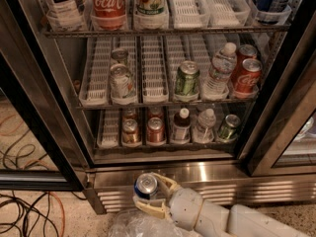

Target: Pick pepsi can from bottom shelf of fridge

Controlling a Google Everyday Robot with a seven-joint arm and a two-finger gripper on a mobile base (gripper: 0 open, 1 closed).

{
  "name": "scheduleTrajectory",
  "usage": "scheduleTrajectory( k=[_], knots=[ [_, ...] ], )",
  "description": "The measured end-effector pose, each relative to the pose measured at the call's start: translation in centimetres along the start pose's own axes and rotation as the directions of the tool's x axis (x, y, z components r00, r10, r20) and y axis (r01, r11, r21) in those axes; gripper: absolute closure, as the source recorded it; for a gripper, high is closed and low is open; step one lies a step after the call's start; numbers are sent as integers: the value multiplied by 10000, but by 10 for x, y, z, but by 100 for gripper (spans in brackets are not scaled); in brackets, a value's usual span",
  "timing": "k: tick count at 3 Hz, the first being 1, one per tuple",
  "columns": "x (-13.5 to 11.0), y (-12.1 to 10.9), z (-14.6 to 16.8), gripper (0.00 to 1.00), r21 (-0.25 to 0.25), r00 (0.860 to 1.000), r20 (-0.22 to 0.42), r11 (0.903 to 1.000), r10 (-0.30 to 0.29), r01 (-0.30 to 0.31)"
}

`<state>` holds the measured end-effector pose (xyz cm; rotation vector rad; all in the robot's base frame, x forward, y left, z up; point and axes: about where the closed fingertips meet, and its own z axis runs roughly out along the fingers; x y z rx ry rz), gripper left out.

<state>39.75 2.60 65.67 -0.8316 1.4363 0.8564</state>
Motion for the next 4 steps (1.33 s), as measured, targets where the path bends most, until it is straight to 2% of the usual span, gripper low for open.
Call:
scheduleTrajectory(
  k=[1, 2, 3, 4],
  knots=[
    [-10, 11, -5, 100, -1285, 9982, -529, 9911, 285, -351],
    [-18, 17, -7, 100, -2196, 9892, -1078, 9681, 989, -1207],
    [-18, 19, -7, 100, -2225, 9791, -1242, 9571, 1610, -1856],
    [-18, 19, -7, 100, -2225, 9792, -1241, 9572, 1608, -1854]
  ],
)
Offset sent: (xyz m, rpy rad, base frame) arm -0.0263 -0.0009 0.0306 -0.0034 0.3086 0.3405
